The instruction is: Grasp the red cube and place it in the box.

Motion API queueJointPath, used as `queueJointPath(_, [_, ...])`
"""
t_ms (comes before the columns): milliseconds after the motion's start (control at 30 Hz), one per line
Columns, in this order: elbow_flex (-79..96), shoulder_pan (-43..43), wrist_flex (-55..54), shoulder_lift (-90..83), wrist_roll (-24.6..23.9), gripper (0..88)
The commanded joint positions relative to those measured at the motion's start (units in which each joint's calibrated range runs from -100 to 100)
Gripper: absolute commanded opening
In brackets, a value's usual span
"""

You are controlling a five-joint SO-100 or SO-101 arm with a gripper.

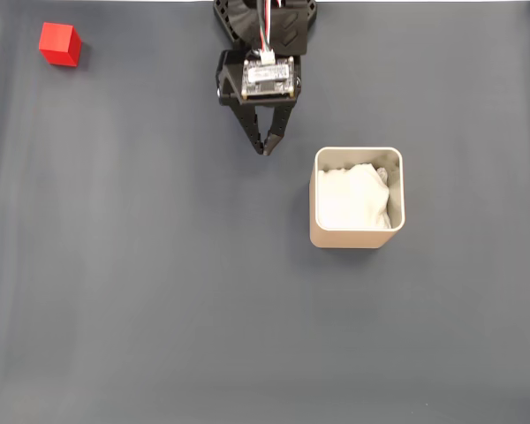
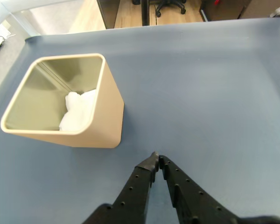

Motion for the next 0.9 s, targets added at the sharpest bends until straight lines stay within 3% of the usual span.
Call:
queueJointPath(0, [-7.58,1.81,-0.97,4.79,-0.15,0.2])
queueJointPath(567, [-26.72,17.65,-0.48,24.87,2.59,0.2])
queueJointPath(867, [-43.95,27.73,5.51,38.11,3.81,0.2])
